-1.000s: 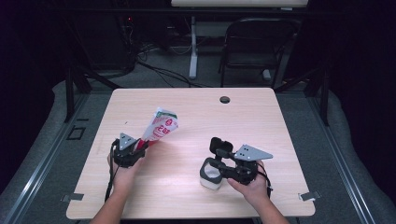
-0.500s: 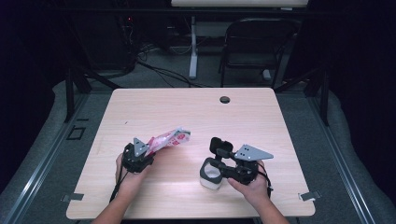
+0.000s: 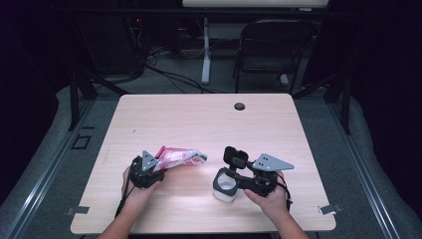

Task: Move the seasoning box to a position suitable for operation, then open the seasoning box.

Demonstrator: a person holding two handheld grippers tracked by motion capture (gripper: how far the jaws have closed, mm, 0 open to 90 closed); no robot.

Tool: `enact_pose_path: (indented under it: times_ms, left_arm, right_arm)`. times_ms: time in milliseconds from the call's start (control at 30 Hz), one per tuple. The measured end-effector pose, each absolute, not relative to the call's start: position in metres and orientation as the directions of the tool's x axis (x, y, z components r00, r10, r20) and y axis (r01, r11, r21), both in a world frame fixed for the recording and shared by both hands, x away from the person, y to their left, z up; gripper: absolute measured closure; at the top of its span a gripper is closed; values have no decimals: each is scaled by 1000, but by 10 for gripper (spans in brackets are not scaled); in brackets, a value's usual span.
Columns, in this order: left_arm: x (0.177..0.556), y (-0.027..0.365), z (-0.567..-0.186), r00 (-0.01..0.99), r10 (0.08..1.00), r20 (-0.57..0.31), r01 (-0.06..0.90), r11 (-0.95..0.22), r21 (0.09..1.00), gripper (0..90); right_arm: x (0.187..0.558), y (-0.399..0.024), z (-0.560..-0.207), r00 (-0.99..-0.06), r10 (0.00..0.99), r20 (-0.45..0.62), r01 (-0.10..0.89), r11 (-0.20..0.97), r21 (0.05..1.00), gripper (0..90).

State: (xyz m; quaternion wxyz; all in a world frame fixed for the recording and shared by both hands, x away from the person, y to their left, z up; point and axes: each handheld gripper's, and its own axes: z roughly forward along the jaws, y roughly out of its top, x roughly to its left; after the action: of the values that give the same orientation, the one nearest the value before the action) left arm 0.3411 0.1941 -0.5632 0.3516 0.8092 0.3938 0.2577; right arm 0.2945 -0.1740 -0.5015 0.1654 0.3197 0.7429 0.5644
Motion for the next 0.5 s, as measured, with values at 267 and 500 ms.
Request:
enact_pose_path:
  times_ms: [267, 500]
  left_arm:
    - [335, 192, -562, 578, 804, 140, 457, -461, 761, 450]
    - [330, 192, -562, 592, 794, 140, 464, -477, 747, 424]
  right_arm:
    - [293, -172, -501, -742, 661, 110, 282, 159, 946, 516]
    - [293, -173, -501, -740, 663, 111, 284, 159, 946, 516]
